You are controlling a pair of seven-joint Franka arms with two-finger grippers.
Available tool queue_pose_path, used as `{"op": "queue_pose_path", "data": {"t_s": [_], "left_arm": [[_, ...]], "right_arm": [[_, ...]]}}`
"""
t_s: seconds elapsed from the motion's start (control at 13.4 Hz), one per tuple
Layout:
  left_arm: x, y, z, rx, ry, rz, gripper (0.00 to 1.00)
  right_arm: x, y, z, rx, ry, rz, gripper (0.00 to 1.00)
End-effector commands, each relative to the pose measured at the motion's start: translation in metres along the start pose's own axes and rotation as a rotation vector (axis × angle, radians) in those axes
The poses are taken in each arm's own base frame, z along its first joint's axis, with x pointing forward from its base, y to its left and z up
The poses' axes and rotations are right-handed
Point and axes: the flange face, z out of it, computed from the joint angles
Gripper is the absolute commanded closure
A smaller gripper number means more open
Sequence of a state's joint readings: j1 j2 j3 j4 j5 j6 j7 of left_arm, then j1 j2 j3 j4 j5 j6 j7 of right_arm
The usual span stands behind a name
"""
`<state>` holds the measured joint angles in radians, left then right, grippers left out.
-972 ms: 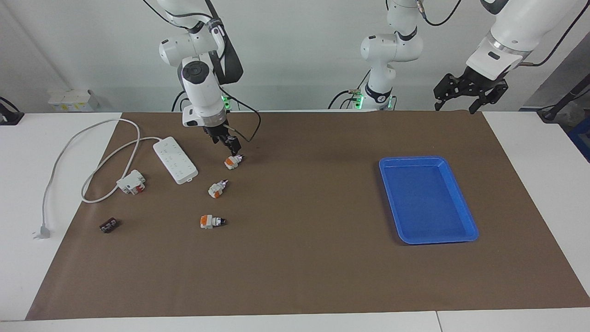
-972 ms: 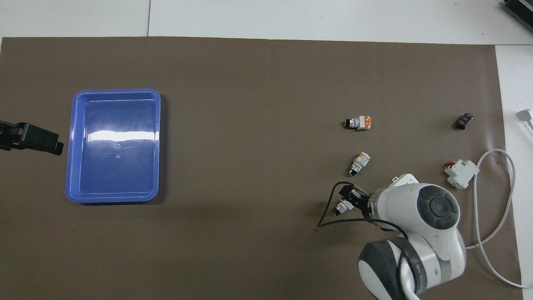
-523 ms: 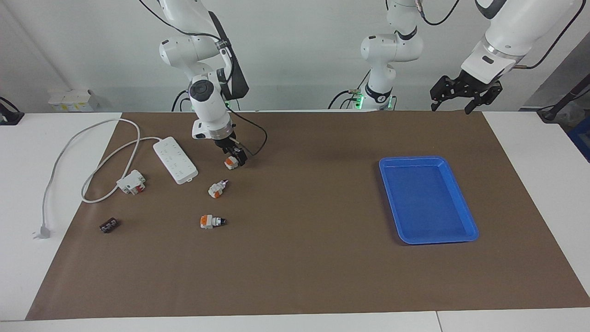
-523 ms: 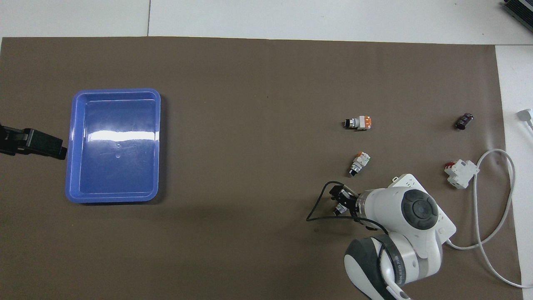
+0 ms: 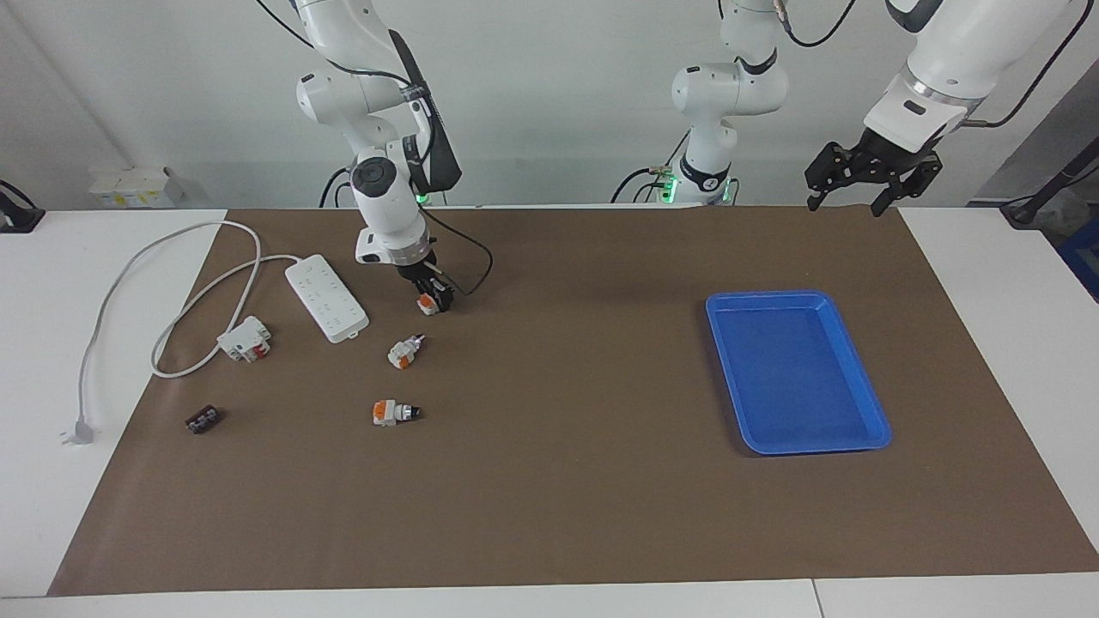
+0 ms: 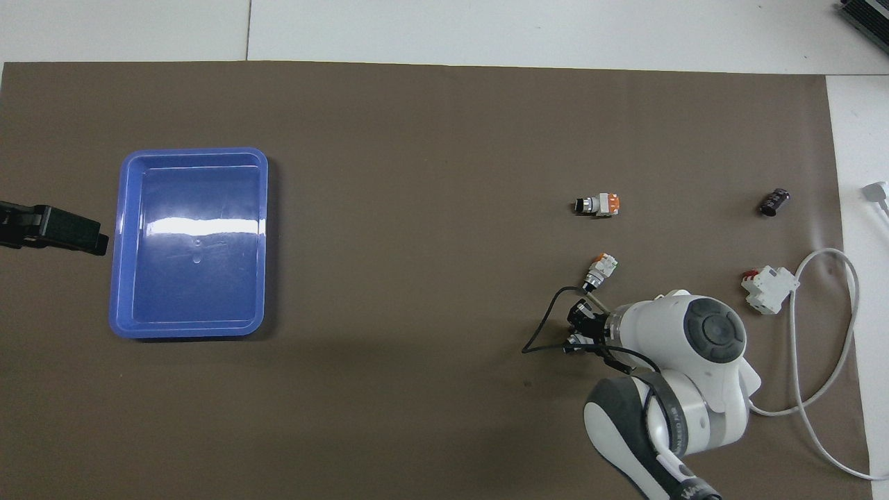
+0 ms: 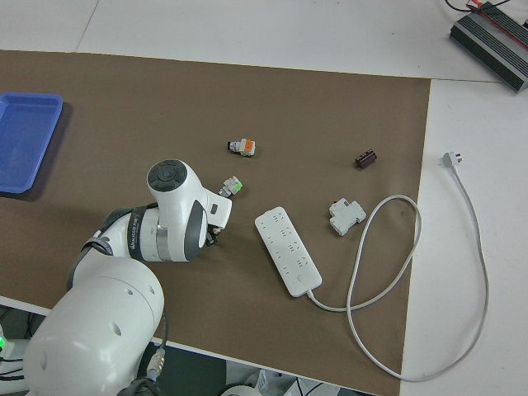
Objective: Turn and place switch with both arms
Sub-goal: 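Lift the switch with the right gripper and turn it toward the tray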
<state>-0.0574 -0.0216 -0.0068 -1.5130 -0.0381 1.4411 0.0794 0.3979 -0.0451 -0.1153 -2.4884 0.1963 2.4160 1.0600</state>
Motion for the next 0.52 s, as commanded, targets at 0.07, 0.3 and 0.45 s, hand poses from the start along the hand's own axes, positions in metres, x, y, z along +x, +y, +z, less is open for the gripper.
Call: {"op": "queue_pose_path", "data": {"t_s": [0.07, 0.3, 0.45], "left_arm": [[-0.006, -0.005, -0.005, 0.036, 0.018, -0.011, 0.0], [-0.008, 0.003, -0.003, 0.035, 0.011, -0.013, 0.0], [-0.011, 0.003, 0.004, 0.034, -0.012, -0.012, 0.0]], "right_arm": [[0.012, -0.051, -0.061, 0.029, -0.113, 0.114, 1.0], [0.004, -0.083, -0.127, 0.048, -0.175, 0.145, 1.0], [-0.005, -0.099, -0.164, 0.101, -0.219, 0.213, 1.0]]}}
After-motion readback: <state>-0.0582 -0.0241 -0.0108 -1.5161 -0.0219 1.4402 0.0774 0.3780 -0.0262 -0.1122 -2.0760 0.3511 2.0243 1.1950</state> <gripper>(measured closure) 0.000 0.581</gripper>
